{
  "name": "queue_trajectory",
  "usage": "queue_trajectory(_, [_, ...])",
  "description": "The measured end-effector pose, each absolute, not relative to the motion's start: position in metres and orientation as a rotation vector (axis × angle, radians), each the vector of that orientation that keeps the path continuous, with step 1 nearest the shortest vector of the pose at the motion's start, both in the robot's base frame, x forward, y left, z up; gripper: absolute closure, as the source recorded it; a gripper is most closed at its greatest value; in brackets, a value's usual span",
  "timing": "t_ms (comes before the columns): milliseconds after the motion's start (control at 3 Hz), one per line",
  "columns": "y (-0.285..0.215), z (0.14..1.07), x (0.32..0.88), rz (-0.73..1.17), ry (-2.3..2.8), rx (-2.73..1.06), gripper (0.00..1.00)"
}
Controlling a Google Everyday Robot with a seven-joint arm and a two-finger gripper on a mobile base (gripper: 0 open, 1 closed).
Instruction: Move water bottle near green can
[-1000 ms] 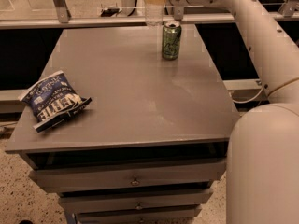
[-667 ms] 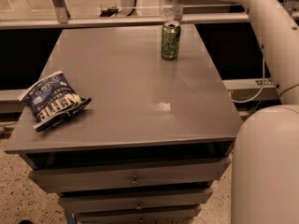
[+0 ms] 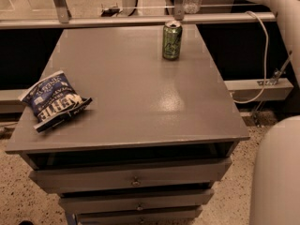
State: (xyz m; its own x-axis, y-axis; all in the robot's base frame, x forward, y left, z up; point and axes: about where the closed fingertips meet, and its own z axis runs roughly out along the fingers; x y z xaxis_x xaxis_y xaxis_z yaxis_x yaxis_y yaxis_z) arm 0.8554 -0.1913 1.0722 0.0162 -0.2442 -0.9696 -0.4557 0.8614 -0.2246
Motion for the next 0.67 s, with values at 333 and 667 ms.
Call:
queue_trajectory(333, [-0.216,1.053,0.842,0.229,1.605,-0.485,1.00])
queue_trajectory(667, [-0.223,1.031,0.828,0.279,1.658,-0.467,1.00])
